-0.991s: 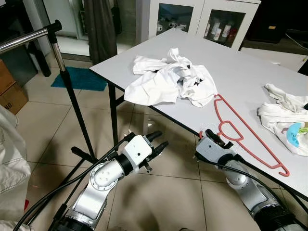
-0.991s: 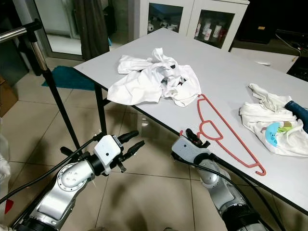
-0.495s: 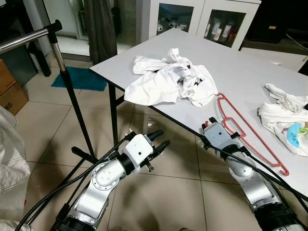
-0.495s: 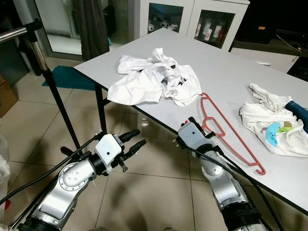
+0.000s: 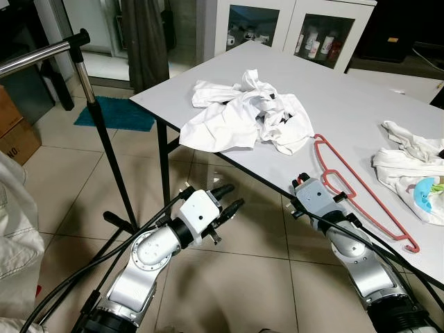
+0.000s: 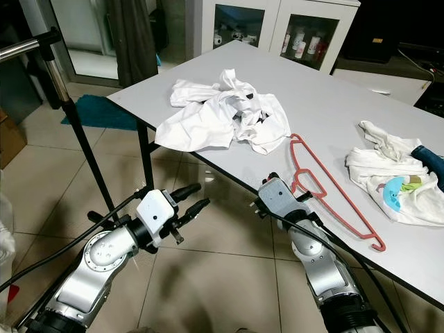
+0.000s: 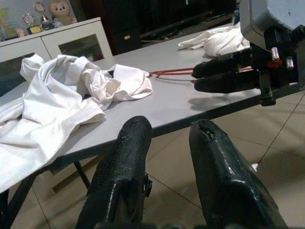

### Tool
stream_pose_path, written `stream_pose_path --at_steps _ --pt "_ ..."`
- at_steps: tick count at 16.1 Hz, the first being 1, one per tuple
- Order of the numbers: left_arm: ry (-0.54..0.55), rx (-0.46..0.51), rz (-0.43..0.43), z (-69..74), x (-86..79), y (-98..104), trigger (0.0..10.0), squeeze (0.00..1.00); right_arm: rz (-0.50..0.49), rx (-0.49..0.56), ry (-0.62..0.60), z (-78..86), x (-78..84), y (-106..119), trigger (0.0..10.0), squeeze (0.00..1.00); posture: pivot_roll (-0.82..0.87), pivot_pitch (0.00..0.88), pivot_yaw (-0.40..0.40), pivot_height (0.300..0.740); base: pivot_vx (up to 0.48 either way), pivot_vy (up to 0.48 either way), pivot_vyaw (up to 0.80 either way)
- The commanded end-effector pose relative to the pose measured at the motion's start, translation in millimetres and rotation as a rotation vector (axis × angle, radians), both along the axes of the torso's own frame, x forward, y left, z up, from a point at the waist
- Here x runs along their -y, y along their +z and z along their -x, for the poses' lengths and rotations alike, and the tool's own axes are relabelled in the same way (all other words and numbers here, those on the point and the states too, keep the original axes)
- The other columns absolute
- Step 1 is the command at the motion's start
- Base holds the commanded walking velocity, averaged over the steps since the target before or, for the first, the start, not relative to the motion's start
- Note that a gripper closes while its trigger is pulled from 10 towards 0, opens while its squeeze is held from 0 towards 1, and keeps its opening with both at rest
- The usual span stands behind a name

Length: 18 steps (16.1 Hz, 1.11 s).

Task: Hang hanger

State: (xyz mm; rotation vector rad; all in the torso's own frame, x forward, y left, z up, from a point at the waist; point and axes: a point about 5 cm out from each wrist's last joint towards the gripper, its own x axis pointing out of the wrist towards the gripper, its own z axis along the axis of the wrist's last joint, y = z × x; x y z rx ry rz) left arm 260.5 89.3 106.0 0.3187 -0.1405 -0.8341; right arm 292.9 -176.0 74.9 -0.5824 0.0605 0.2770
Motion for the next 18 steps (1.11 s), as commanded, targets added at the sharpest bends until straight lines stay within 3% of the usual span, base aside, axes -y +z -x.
stream_pose_path --at_steps 1,4,9,13,15,18 --pt "0.003 -0.002 0.007 -2.2 -0.3 0 10.0 0.00 -0.019 0.022 -0.011 -0.4 4.2 6 0.0 0.00 0.02 0.005 -0.056 0.723 0.000 0.000 0.00" --pt "0.006 0.007 0.010 -3.2 -0.2 2 10.0 0.00 -0.045 0.041 -0.040 -2.0 8.4 10 0.0 0.00 0.02 0.003 -0.057 0.723 0.000 0.000 0.00" --pt "0.010 0.024 0.016 -6.3 1.4 5 10.0 0.00 -0.165 0.174 -0.066 -16.2 23.5 59 0.0 0.00 0.01 0.000 -0.055 0.723 0.000 0.000 0.00" --pt "0.003 0.028 0.023 -6.9 6.3 6 10.0 0.00 -0.209 0.174 -0.028 -16.8 29.3 73 0.0 0.00 0.01 0.000 -0.062 0.723 0.000 0.000 0.00" --pt "0.003 0.033 0.030 -7.9 7.9 7 10.0 0.00 -0.276 0.171 -0.042 -18.6 34.2 78 0.0 0.00 0.01 0.000 -0.064 0.723 0.000 0.000 0.00" --pt "0.001 0.056 0.021 -10.9 8.8 9 10.0 0.00 -0.273 0.155 -0.018 -20.1 38.6 83 0.0 0.00 0.01 0.000 -0.059 0.723 0.000 0.000 0.00"
